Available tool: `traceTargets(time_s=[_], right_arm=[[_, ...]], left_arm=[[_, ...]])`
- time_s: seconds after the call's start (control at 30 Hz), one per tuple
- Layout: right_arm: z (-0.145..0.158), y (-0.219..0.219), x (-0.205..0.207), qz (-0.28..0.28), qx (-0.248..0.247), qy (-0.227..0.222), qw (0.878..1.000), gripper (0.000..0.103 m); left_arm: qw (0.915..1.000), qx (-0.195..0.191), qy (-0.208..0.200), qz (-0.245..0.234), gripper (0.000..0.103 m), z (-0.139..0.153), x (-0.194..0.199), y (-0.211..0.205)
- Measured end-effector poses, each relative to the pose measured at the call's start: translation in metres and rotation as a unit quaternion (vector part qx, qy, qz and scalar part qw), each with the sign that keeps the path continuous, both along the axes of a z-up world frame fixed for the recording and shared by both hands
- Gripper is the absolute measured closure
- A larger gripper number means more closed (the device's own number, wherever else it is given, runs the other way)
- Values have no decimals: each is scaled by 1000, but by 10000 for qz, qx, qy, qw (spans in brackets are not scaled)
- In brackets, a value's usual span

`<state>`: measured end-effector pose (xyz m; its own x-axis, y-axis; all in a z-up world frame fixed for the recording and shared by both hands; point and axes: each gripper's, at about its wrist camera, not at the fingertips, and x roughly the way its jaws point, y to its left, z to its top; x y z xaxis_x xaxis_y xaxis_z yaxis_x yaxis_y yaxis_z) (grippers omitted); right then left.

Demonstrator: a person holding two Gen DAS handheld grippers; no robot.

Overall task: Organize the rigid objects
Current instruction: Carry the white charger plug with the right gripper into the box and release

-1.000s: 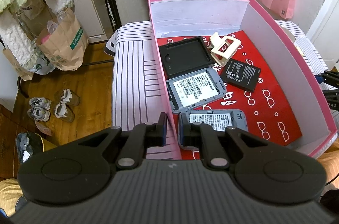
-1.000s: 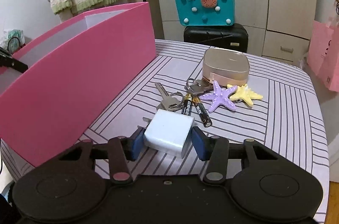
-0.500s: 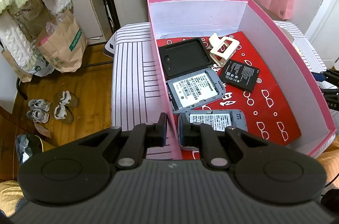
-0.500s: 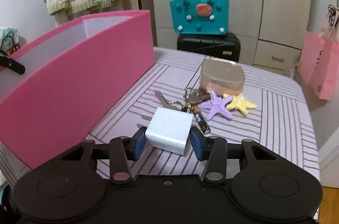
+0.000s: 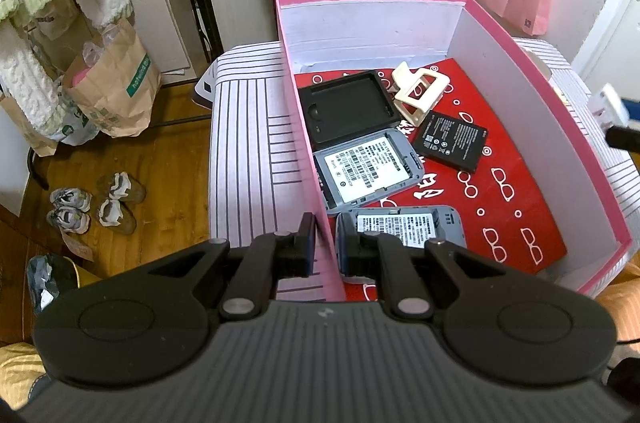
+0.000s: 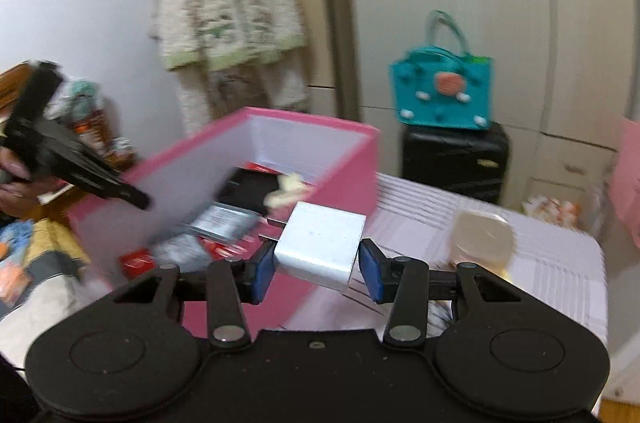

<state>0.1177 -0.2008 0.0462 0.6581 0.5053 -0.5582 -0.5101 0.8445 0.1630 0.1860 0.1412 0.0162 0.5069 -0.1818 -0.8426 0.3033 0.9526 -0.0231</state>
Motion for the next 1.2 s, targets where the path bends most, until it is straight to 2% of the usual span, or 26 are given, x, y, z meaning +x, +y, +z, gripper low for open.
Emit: traceTargets(time_s=[0.2,0.3,0.37,0.43,0.53,0.63,0.73,0.93,1.03,1.1,1.2], right_arm=[[35,36,17,1034,112,275,9942,53],[32,59,25,1495,-175,560,9870,53],[22,77,31,1747,-571,838,9794,53],[14,89,38,1869,-774,1035,9738,53],[7,105,47,2061,-1155,1022,9663,53],[-5,121,53,2282,-1625,1101,9536,53],[-15,137,59,2236,-2138,1145,9440,53],[-29,153,68,2384,-2638,1321,9252,53],[-35,156,65,2422,-2798,1324,9195,53],[-34,154,61,2350,-2789,1202,9233,53],[-14,140,54,2115,-2415,987,9419,52]], left_arm=[[10000,-20,0,-14,92,-1,0,1],[10000,-13,37,-9,92,0,0,0],[9999,77,32,-85,92,1,0,-2],[9998,115,40,-127,92,1,-1,-2],[9998,94,36,-145,92,1,-1,-2],[9999,44,19,-140,92,1,-1,0],[9999,22,-15,-123,92,1,-3,1],[9999,-33,-7,-113,92,1,-3,3],[9999,-46,-6,-116,92,1,-3,3],[9999,-55,-7,-113,92,1,-3,4],[9999,-87,-14,-86,92,1,-3,4]])
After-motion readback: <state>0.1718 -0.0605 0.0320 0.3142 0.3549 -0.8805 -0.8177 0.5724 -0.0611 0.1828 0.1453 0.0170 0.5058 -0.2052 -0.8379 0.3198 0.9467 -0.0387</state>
